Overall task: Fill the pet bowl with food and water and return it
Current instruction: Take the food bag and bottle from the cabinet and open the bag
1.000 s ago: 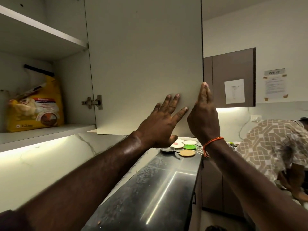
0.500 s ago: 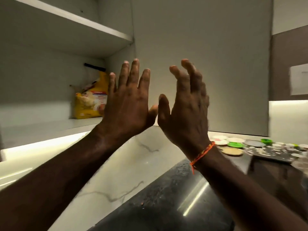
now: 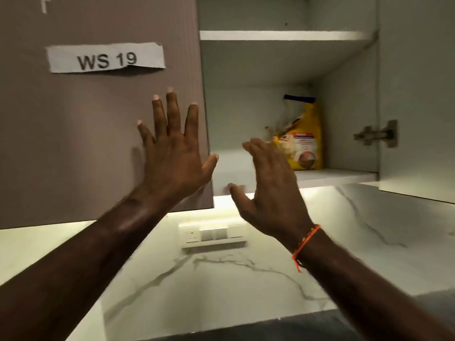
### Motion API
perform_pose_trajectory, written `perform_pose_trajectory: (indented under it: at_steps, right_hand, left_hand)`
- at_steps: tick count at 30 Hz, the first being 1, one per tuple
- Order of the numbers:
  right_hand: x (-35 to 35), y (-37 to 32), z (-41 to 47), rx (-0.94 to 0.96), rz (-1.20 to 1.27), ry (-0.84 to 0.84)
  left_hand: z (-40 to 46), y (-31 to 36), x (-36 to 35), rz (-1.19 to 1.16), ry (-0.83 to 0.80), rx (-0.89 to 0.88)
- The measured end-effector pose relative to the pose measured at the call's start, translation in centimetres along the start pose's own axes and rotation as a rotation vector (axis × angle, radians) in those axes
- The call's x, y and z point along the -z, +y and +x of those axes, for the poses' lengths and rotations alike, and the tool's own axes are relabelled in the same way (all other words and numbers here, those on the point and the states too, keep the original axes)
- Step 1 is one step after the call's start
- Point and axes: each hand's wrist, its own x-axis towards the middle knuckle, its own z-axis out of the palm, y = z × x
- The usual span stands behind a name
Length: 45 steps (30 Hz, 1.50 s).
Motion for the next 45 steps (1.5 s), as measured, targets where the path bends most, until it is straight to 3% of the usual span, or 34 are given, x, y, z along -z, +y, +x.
perform_pose_trajectory:
  at_steps: [8, 19, 26, 29, 34, 39, 45]
  right_hand:
    - [-9.8, -3.5, 2.9, -0.133, 0.326, -0.288]
    - [-9.1, -3.4, 3.7, -0.201, 0.639, -0.233]
    - [-5.4, -6.7, 2.7, -0.228, 0.637, -0.059]
    - [-3.8, -9.0, 1.8, -0.167, 0.767, 0.029]
    - [-1.2, -14.1, 0.0, 0.136, 1.165, 0.16]
    - [-1.6, -20.5, -1.7, 0.26, 1.434, 0.034]
    - [-2.8, -28.1, -3.5, 0.38, 1.465, -0.143]
  left_hand:
    - [-2.2, -7.1, -1.7, 0.065, -0.188, 0.205]
    - [-2.3, -7.4, -1.0, 0.049, -0.306, 0.19]
    - [-4.9, -8.5, 4.8, -0.032, -0.23, 0.145]
    - [-6.0, -9.0, 8.5, -0.062, -0.16, 0.156]
    - [-7.5, -8.9, 15.3, -0.204, -0.063, 0.157]
    - [-8.7, -8.9, 22.6, -0.449, 0.13, 0.14]
    - [-11.2, -10.2, 29.8, -0.3, 0.134, 0.238]
